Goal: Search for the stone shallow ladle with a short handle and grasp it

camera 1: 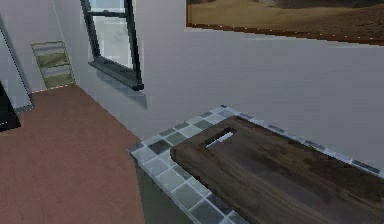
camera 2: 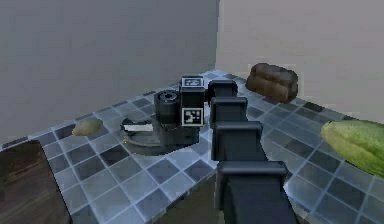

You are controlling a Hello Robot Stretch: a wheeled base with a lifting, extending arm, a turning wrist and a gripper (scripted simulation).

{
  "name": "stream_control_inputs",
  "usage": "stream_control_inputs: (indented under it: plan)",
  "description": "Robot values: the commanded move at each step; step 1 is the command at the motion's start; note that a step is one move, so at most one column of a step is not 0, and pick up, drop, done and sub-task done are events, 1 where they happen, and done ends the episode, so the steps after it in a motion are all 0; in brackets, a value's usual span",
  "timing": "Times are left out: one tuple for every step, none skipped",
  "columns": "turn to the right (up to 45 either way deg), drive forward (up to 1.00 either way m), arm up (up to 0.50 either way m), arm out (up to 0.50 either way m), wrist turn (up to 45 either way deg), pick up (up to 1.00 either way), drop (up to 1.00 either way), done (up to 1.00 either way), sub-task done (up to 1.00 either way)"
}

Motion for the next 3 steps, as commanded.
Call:
stream_control_inputs:
  plan:
    - [0.0,0.0,-0.1,0.0,0.0,0.0,0.0,0.0,0.0]
    - [0.0,0.0,0.0,0.0,0.0,1.0,0.0,0.0,0.0]
    - [0.0,0.0,0.1,0.0,0.0,0.0,0.0,0.0,0.0]
